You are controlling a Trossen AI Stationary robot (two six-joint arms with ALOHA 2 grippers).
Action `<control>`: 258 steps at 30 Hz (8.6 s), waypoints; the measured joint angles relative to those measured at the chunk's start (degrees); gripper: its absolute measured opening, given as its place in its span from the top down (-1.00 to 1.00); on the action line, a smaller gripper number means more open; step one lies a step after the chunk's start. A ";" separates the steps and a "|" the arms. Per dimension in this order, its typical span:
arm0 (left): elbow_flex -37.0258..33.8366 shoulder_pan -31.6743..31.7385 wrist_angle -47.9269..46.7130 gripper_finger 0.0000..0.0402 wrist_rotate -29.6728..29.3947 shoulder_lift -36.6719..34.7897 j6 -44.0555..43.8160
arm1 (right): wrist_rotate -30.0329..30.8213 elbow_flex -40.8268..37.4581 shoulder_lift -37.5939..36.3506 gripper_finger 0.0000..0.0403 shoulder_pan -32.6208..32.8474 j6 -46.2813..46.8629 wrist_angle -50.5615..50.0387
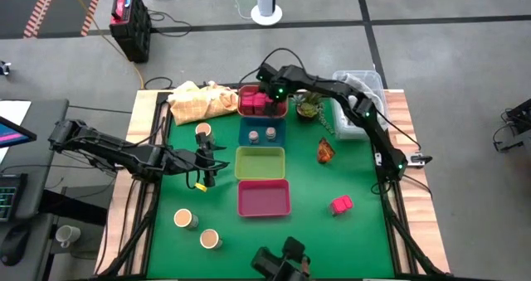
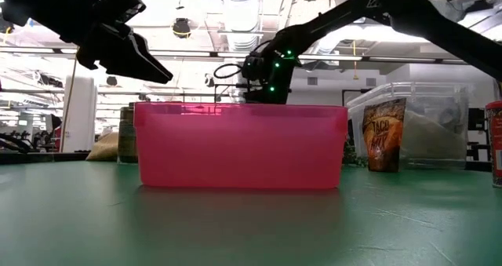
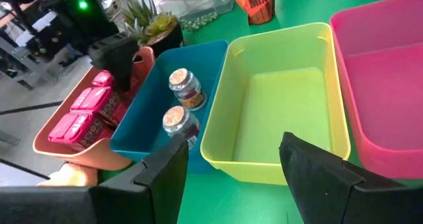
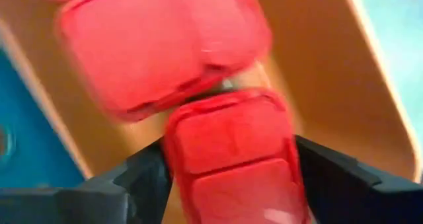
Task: Sort spices by type
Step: Put the red seasoning can into the orange bin
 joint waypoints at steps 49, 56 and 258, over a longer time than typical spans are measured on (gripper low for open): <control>0.00 -0.03 1.47 -0.13 4.73 0.00 -1.07 | -5.31 1.70 -2.10 -0.52 2.40 41.65 1.82; 0.00 -0.03 0.98 -0.13 4.77 0.00 -1.57 | -2.93 5.15 -2.03 -0.52 1.70 36.49 -3.42; -7.23 -3.46 -6.36 -0.13 -4.38 -16.87 -8.59 | 3.98 -5.60 -13.11 -0.18 2.48 38.89 -7.61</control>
